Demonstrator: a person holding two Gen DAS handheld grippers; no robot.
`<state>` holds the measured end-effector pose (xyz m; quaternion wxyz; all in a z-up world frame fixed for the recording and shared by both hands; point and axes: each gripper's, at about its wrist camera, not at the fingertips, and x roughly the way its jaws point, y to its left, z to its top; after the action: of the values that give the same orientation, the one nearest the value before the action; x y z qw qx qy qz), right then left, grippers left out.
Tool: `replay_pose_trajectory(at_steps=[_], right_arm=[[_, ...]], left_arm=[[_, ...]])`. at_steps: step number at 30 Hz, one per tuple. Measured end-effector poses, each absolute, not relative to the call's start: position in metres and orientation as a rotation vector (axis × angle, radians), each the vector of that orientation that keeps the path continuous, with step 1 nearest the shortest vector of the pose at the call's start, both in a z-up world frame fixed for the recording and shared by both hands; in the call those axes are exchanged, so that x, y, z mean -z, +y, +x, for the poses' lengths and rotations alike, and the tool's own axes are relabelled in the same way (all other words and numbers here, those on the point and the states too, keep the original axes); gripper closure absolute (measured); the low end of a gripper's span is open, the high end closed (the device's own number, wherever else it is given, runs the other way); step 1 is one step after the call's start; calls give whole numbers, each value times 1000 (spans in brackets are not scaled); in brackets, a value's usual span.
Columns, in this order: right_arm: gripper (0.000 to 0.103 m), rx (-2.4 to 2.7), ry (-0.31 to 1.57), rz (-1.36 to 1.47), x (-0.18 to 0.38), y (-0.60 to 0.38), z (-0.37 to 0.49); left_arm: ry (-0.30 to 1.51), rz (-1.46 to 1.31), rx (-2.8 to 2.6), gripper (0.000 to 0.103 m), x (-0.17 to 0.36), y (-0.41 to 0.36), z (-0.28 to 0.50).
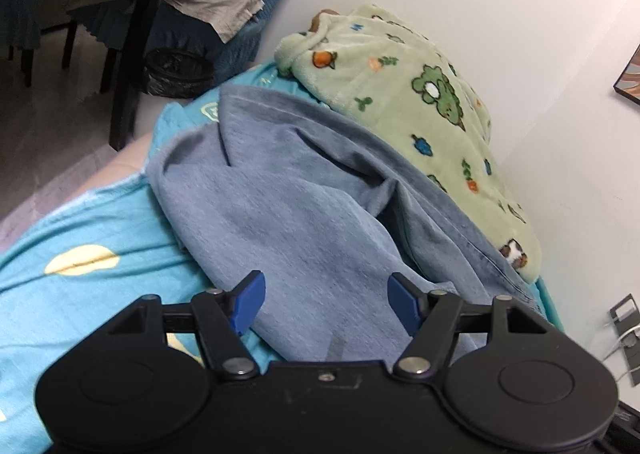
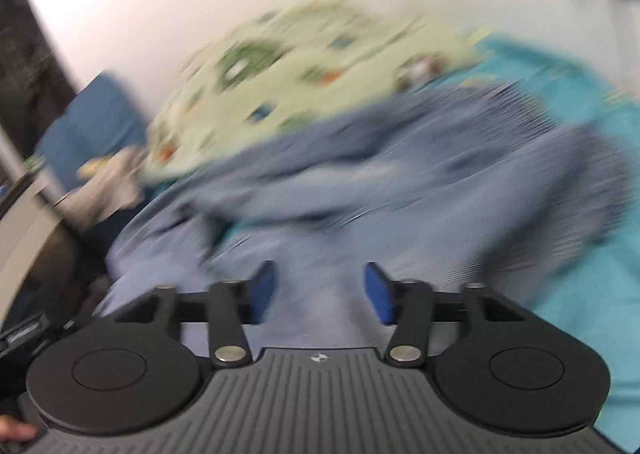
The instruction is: Fold clothes
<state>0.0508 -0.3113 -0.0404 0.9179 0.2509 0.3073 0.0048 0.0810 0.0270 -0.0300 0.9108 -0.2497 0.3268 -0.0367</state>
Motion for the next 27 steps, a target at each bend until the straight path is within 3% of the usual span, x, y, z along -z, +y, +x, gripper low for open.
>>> replay_pose_trajectory(at_steps=[1, 7, 10, 18, 22, 27], right_arm=[[84, -63, 654, 508, 46, -304, 63], [91, -103, 844, 375, 93, -270, 100], [100, -99, 918, 381, 112, -270, 105], [98, -97, 922, 418, 110, -273, 110], [91, -111, 918, 447, 110, -273, 109], [90, -117, 915, 461, 112, -272, 112]], left_arm=[[680, -513, 67, 38, 31, 28, 81], [720, -461, 8, 39, 37, 30, 85], [730, -428, -21, 39, 32, 34, 95], [741, -308, -106, 39, 19, 84, 167], [778, -234, -119, 39, 37, 103, 211], [823, -236, -97, 42, 65, 118, 254]])
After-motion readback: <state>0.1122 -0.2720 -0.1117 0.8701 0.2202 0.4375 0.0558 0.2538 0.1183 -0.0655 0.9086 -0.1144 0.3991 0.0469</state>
